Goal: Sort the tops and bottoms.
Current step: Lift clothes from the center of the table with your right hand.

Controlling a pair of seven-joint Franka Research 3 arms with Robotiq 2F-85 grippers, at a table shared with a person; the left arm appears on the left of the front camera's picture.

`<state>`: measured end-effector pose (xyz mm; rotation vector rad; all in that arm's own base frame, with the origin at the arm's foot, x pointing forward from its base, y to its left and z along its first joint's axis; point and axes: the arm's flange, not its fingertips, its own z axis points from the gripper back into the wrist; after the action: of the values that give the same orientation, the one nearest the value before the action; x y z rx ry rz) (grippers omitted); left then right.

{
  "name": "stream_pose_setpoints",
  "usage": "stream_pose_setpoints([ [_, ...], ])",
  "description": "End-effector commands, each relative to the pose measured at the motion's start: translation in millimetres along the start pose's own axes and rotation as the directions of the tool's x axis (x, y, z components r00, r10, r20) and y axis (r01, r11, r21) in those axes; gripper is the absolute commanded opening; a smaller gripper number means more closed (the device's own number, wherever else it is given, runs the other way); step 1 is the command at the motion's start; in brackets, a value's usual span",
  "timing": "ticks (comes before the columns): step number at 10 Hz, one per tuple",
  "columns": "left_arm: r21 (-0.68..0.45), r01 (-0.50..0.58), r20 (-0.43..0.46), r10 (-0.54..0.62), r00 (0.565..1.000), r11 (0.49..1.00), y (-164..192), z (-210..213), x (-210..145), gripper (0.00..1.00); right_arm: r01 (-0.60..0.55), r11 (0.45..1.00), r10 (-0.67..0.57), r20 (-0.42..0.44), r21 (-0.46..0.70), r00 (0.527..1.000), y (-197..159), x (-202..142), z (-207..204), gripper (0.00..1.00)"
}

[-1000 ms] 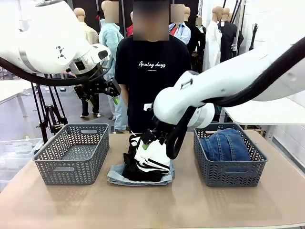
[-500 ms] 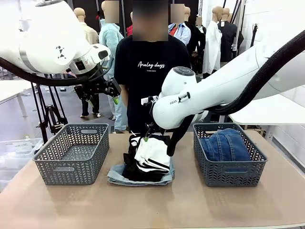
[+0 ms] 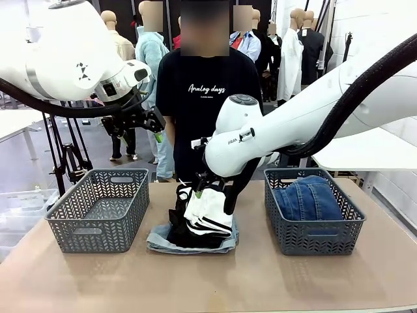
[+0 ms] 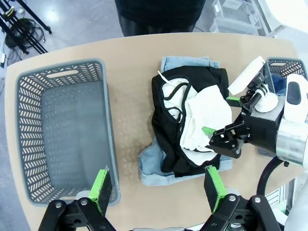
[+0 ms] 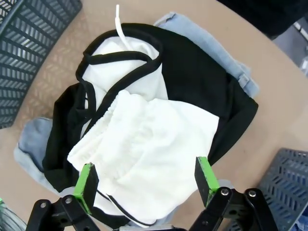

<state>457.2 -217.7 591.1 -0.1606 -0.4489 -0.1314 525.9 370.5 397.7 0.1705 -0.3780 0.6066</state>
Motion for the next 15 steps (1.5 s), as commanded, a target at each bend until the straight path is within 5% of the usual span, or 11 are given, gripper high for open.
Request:
stream_pose_setpoints([
  [1, -0.001, -0.003, 0.008, 0.003, 1.0, 1.0, 2.2, 0.7, 1.5, 1.0, -0.01, 1.0, 0.01, 0.022, 0.0, 1.0, -0.4, -1.6, 5.2, 1.0],
  [6, -0.001, -0.003, 0.008, 0.003, 1.0, 1.0, 2.2, 0.7, 1.5, 1.0, -0.002, 1.0, 0.003, -0.091, 0.009, 0.996, -8.6, 9.4, -31.3, 1.0],
  [8, -0.001, -0.003, 0.008, 0.003, 1.0, 1.0, 2.2, 0.7, 1.5, 1.0, -0.02, 1.0, 0.022, -0.109, 0.013, 0.994, -8.0, 10.2, -37.7, 0.78],
  [12, -0.001, -0.003, 0.008, 0.003, 1.0, 1.0, 2.2, 0.7, 1.5, 1.0, -0.007, 1.0, 0.01, -0.134, 0.025, 0.991, -6.6, 10.3, -36.4, 0.05],
  [15, -0.001, -0.003, 0.008, 0.003, 1.0, 1.0, 2.2, 0.7, 1.5, 1.0, 0.002, 0.999, 0.003, -0.151, 0.033, 0.988, -5.9, 10.1, -33.2, 0.0],
])
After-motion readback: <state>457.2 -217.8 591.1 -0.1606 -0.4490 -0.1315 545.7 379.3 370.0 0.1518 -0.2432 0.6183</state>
